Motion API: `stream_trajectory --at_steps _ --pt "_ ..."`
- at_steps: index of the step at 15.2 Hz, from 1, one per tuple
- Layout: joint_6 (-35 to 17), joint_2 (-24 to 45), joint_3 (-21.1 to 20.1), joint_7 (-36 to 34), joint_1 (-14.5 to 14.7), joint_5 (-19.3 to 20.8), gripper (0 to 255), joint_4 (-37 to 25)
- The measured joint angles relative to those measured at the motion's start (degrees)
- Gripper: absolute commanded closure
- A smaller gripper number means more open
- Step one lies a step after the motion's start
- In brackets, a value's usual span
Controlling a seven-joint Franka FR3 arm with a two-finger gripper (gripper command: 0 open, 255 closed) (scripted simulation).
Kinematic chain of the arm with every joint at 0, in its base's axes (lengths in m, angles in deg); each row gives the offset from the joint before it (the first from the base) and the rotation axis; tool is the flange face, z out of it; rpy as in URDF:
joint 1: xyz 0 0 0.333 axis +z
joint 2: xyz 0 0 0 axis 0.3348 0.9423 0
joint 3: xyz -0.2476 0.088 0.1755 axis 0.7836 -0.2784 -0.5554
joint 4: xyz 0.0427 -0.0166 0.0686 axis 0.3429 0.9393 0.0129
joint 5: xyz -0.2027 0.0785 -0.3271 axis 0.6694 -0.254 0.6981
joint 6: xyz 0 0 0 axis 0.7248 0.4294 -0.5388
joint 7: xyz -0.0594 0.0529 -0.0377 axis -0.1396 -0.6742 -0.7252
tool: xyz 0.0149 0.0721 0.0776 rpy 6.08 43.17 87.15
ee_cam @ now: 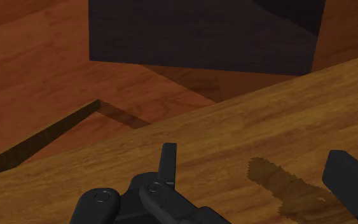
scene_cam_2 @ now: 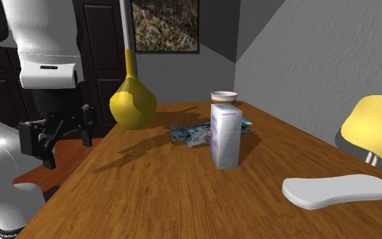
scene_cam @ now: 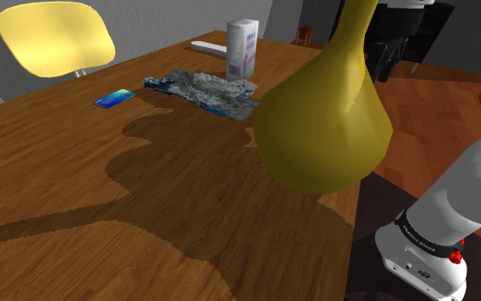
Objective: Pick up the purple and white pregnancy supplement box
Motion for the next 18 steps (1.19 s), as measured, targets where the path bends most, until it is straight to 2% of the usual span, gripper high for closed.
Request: stream_trajectory --at_steps 2,8,13,18 --pt "-0.2 0.6 -0.6 -1.2 -0.1 -0.5 0 -0.5" --pt "-1.9 8.0 -7.5 -15.4 -1.2 -5.4 0 -7.7" --pt "-2.9 17.3 -12.8 -28.3 -2.9 -7.4 0 -17.6" --pt "-3.2 27.0 -17.4 -41.2 -4.6 -6.9 0 -28.4"
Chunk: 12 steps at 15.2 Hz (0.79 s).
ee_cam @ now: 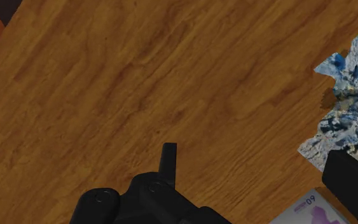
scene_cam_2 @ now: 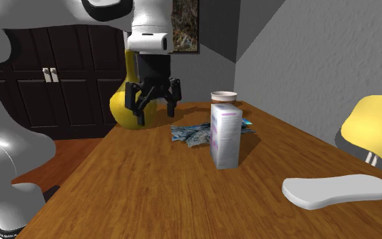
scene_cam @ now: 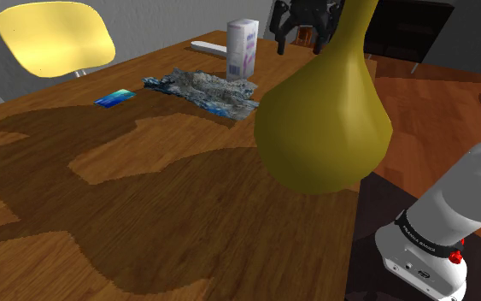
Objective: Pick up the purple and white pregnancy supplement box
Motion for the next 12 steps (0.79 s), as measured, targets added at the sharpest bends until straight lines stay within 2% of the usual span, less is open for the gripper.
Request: stream_trajectory --at_steps 6,9,12 --pt "1.8 14.1 -4.3 -15.7 -0.8 4.0 0 -16.9" --pt "4.2 21.5 -5.7 -23.5 0.1 7.1 0 -26.9" --pt "7.8 30.7 -6.1 -30.5 2.1 11.1 0 -39.6"
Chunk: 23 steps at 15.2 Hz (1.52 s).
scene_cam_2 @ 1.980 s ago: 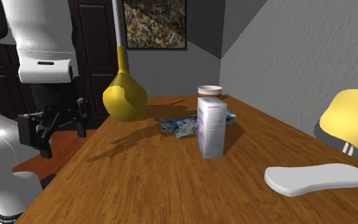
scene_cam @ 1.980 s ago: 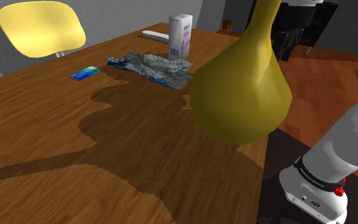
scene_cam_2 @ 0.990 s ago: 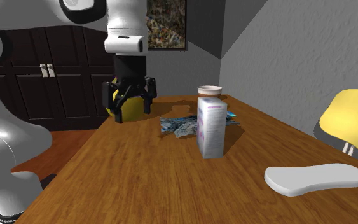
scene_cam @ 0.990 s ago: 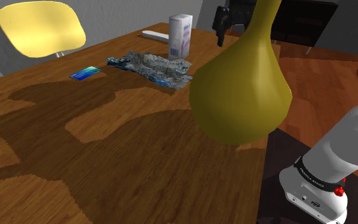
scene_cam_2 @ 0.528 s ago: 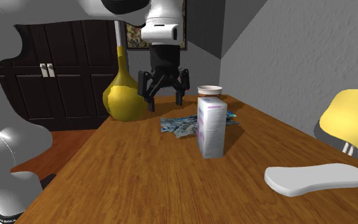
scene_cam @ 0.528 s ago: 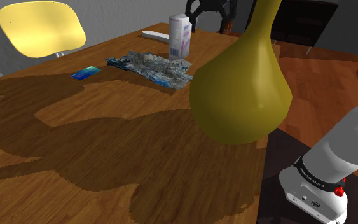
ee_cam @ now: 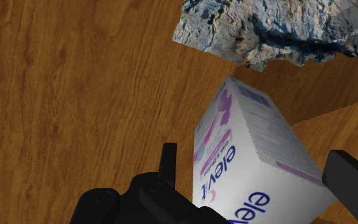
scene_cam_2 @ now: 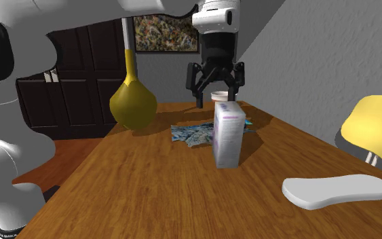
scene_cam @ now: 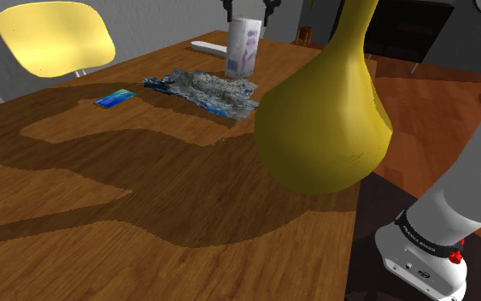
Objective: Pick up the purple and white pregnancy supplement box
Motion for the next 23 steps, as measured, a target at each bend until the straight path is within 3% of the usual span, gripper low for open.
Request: stream_trajectory --at_steps 1,2,9,10,20,23 --pt "2.3 3.8 0.0 -2.2 1.2 1.6 0 -6.1" --pt "2.5 4.7 0.1 -3.0 1.5 2.0 0 -7.1" --pt "-3.5 2.6 0.4 -3.7 0.5 1.2 0 0.8" --pt "-3.9 2.4 0.4 -3.7 0.4 1.1 255 1.3" --pt "-4.2 2.1 0.4 -3.6 0.3 1.0 255 1.8" --pt "-2.2 3.3 0.4 -3.8 0.7 1.4 255 -1.2"
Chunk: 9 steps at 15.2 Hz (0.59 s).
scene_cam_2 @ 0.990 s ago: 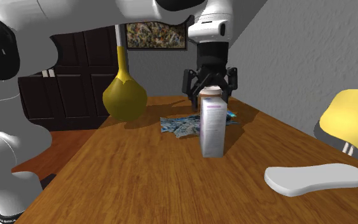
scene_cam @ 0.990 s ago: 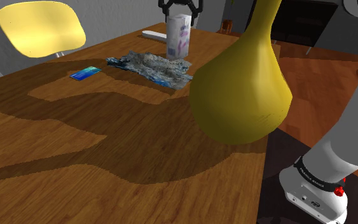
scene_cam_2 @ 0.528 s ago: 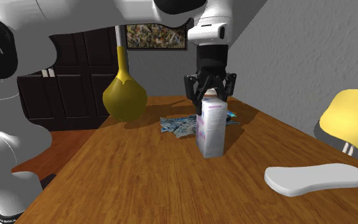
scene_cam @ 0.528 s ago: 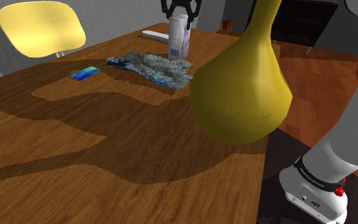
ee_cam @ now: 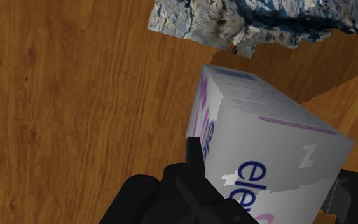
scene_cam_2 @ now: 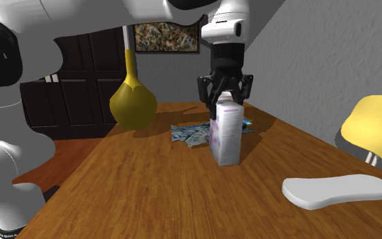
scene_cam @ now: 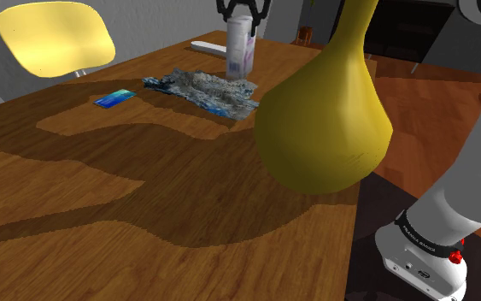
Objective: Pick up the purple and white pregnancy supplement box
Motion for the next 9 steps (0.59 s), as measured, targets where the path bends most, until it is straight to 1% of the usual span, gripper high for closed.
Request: stream_trajectory --at_steps 7,9 --pt "7.4 3.8 -0.2 -0.4 1.8 1.6 255 -11.0" --pt "10.5 5.8 -0.1 -0.4 2.8 2.5 255 -16.1"
